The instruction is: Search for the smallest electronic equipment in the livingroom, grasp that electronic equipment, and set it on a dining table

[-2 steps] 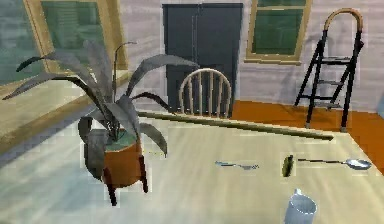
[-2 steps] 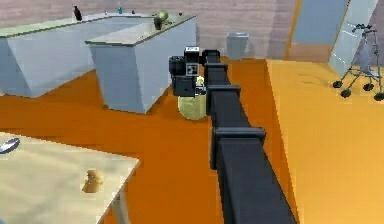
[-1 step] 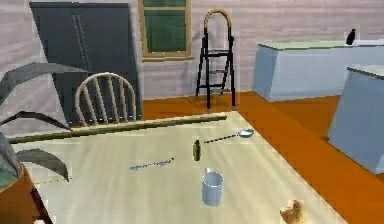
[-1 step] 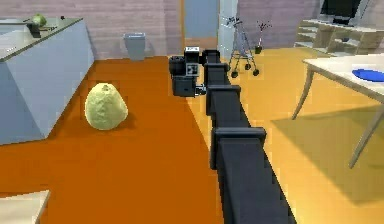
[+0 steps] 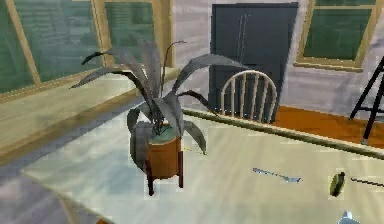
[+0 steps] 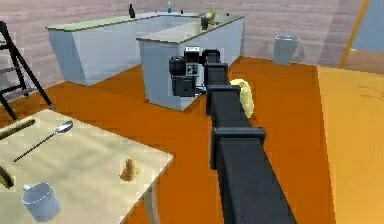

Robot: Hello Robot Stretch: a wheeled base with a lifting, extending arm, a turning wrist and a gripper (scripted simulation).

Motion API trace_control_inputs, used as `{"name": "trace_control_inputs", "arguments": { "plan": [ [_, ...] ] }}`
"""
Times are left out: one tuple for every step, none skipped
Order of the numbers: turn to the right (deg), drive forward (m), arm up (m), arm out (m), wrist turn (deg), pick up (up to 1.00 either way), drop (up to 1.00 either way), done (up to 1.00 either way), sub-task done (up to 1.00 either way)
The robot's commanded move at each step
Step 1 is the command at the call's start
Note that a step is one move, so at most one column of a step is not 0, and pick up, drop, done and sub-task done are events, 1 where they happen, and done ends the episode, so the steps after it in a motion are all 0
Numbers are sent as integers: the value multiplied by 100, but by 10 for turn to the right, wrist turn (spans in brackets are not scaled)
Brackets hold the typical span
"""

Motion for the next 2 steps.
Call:
{"name": "trace_control_inputs", "arguments": {
  "plan": [
    [240,0,0,0,0,0,0,0,0],
    [30,0,0,0,0,0,0,0,0]
  ]
}}
